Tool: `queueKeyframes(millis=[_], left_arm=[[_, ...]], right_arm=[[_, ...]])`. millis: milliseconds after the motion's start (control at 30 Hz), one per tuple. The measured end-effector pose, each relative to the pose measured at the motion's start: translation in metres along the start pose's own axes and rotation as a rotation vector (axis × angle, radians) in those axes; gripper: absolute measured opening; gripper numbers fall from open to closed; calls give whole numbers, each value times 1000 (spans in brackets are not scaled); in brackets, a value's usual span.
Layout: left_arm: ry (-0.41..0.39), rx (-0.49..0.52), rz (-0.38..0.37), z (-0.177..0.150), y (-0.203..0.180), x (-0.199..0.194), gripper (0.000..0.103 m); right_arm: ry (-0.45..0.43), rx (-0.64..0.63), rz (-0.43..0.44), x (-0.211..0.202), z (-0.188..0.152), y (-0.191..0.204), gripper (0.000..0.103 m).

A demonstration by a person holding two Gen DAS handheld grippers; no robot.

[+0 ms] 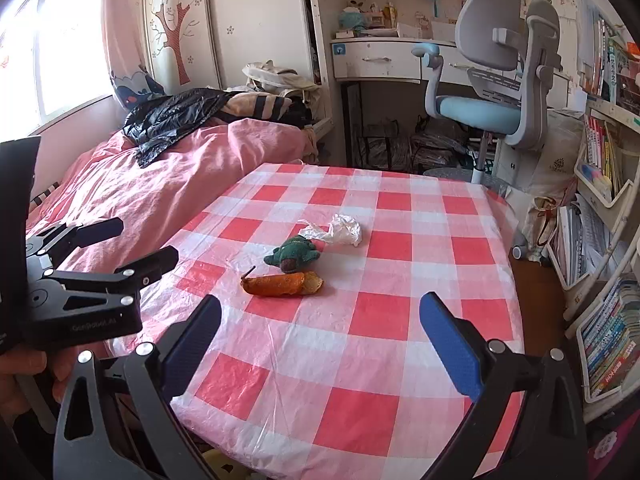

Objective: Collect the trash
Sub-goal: 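Move both tools back over the table toward the plush and candy, then grasp the green Christmas-tree plush with the right tool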

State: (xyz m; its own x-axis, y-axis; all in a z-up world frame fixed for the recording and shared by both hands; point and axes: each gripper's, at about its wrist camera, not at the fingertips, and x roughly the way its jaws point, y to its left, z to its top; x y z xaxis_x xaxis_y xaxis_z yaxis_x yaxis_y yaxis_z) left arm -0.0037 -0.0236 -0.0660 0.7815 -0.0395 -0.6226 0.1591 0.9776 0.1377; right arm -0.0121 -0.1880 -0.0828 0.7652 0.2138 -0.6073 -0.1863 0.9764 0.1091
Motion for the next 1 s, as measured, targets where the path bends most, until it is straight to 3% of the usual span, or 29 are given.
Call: queueKeyframes(millis=[567, 1000], left_arm=[[31, -25, -16, 3, -3, 17, 90], [153, -88, 67, 15, 41, 66, 90]], right_arm=[[56, 1, -4, 18, 2, -7, 95], [152, 8, 56, 101, 38, 1, 95]])
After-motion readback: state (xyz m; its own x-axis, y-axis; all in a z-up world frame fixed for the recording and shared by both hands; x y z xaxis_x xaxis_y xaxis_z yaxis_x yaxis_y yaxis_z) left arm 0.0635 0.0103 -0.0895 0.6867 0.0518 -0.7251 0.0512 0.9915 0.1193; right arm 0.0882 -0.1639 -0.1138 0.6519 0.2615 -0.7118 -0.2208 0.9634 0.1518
